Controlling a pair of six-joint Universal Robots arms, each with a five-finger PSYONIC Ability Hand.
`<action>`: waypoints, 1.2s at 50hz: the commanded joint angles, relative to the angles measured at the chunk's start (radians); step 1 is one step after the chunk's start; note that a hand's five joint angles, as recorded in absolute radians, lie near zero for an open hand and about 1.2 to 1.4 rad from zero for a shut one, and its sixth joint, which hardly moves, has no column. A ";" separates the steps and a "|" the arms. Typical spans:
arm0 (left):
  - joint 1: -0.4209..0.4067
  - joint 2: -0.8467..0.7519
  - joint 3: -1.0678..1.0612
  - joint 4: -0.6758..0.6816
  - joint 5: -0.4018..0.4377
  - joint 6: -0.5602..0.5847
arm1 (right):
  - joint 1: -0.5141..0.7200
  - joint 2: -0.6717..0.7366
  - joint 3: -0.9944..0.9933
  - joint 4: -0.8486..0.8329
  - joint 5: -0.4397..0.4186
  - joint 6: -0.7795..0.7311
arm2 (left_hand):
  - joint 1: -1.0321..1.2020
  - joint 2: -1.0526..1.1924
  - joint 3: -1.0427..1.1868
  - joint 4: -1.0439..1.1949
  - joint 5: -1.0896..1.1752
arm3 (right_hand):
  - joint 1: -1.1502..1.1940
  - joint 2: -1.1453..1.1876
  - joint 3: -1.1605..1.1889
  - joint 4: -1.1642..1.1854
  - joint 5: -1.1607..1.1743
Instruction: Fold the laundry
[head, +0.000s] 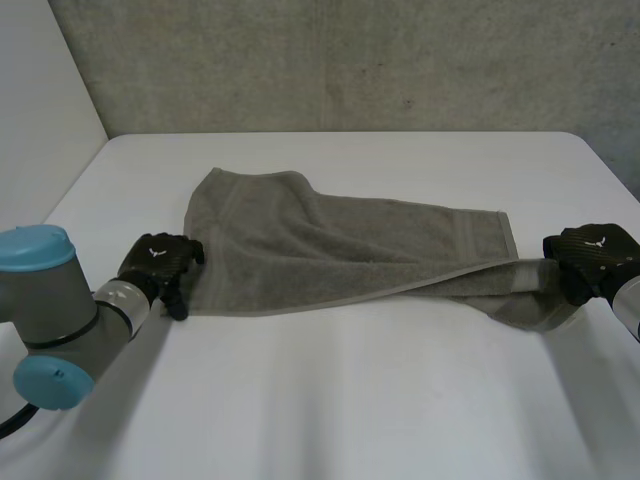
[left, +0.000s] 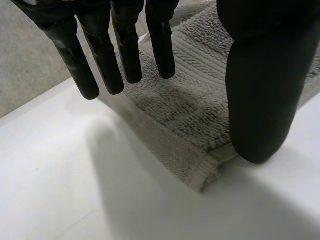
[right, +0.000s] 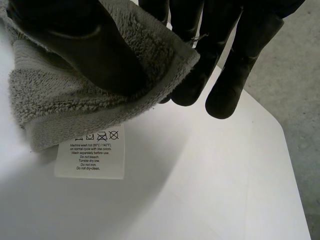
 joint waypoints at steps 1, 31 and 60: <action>-0.001 -0.023 0.061 0.003 -0.007 -0.009 | 0.001 0.004 0.001 0.000 0.000 0.000 | 0.079 0.082 0.081 0.082 0.081 | 0.058 0.051 0.053 0.053 0.036; -0.001 -0.028 0.035 0.058 -0.003 -0.012 | 0.002 0.004 0.007 -0.001 0.000 -0.002 | 0.710 0.713 0.712 0.713 0.713 | 0.058 0.051 0.053 0.053 0.036; -0.001 -0.035 0.012 0.107 -0.001 0.001 | 0.002 0.006 0.010 0.000 0.000 -0.002 | 0.370 0.372 0.371 0.372 0.372 | 0.058 0.051 0.053 0.053 0.036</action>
